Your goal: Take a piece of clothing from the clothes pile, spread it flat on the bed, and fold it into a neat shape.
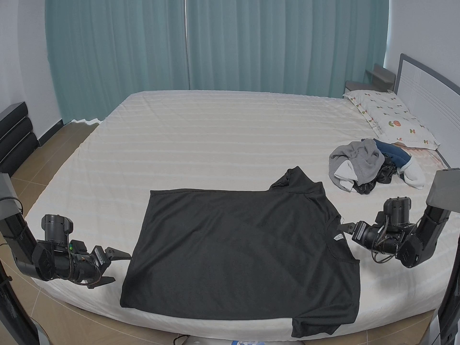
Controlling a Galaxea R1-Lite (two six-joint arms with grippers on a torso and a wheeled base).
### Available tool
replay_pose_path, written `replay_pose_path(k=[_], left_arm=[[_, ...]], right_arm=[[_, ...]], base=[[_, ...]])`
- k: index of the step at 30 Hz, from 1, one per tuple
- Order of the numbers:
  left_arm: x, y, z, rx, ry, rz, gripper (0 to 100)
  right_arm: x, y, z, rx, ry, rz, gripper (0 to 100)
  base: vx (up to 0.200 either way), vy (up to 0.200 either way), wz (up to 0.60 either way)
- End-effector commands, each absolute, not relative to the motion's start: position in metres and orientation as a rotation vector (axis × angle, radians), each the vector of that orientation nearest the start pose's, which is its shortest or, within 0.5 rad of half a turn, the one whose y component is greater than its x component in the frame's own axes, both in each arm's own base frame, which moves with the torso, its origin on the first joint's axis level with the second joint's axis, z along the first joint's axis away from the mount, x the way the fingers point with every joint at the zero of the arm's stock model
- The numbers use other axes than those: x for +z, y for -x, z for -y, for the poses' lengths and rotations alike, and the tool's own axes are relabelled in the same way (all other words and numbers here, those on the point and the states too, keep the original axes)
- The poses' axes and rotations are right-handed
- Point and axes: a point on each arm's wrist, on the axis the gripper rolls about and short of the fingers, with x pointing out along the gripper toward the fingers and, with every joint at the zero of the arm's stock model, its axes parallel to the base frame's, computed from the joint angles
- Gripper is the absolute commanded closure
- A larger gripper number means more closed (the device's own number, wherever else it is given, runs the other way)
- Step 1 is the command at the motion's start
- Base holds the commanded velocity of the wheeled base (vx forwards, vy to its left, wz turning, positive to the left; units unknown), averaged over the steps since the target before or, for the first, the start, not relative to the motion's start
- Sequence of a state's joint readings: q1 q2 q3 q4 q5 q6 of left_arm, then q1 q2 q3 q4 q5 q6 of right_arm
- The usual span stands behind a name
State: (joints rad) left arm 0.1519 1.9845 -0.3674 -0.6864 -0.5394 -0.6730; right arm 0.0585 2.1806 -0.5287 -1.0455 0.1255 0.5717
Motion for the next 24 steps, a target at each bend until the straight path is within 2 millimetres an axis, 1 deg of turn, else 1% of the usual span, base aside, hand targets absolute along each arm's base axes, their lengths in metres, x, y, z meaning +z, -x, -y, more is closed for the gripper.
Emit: replay_pose_path(k=[1, 6, 7, 8, 9, 10, 11, 12, 14, 15, 18, 24], left_arm=[[0.019, -0.237, -0.018, -0.083, 0.902, -1.006, 0], [0.017, -0.236, -0.017, -0.083, 0.899, -1.013, 0], [0.017, -0.236, -0.017, -0.082, 0.9, -1.014, 0], [0.016, -0.236, -0.017, -0.08, 0.901, -1.018, 0], [0.016, -0.236, -0.017, -0.08, 0.901, -1.018, 0], [0.016, -0.236, -0.017, -0.08, 0.901, -1.018, 0], [0.016, -0.236, -0.017, -0.08, 0.901, -1.018, 0], [0.016, -0.237, -0.018, -0.082, 0.9, -1.015, 0], [0.016, -0.237, -0.018, -0.08, 0.899, -1.015, 0], [0.016, -0.237, -0.018, -0.08, 0.899, -1.015, 0], [0.016, -0.237, -0.018, -0.081, 0.899, -1.014, 0], [0.016, -0.238, -0.018, -0.081, 0.899, -1.012, 0]], right_arm=[[0.028, -0.269, -0.02, 0.048, -0.581, -0.666, 0], [0.016, -0.252, -0.02, 0.047, -0.568, -0.747, 0], [0.016, -0.252, -0.02, 0.048, -0.569, -0.751, 0], [0.011, -0.25, -0.02, 0.055, -0.575, -0.777, 0], [0.006, -0.251, -0.02, 0.056, -0.576, -0.794, 0], [0.006, -0.251, -0.02, 0.056, -0.576, -0.794, 0], [-0.003, -0.253, -0.02, 0.049, -0.578, -0.827, 0], [-0.008, -0.254, -0.021, 0.046, -0.576, -0.841, 0], [-0.014, -0.256, -0.021, 0.042, -0.576, -0.854, 0], [-0.018, -0.261, -0.023, 0.05, -0.572, -0.855, 0], [-0.027, -0.267, -0.027, 0.055, -0.566, -0.868, 0], [-0.037, -0.283, -0.03, 0.055, -0.562, -0.867, 0]], base=[[-0.2, 0.0, 0.0], [-0.2, 0.0, 0.0], [-0.2, 0.0, 0.0], [-0.2, 0.0, 0.0], [0.0, 0.0, 0.0], [0.0, 0.0, 0.0], [0.0, 0.0, 0.0], [0.0, 0.0, 0.0], [0.0, 0.0, 0.0], [0.0, 0.0, 0.0], [0.0, 0.0, 0.0], [0.0, 0.0, 0.0]])
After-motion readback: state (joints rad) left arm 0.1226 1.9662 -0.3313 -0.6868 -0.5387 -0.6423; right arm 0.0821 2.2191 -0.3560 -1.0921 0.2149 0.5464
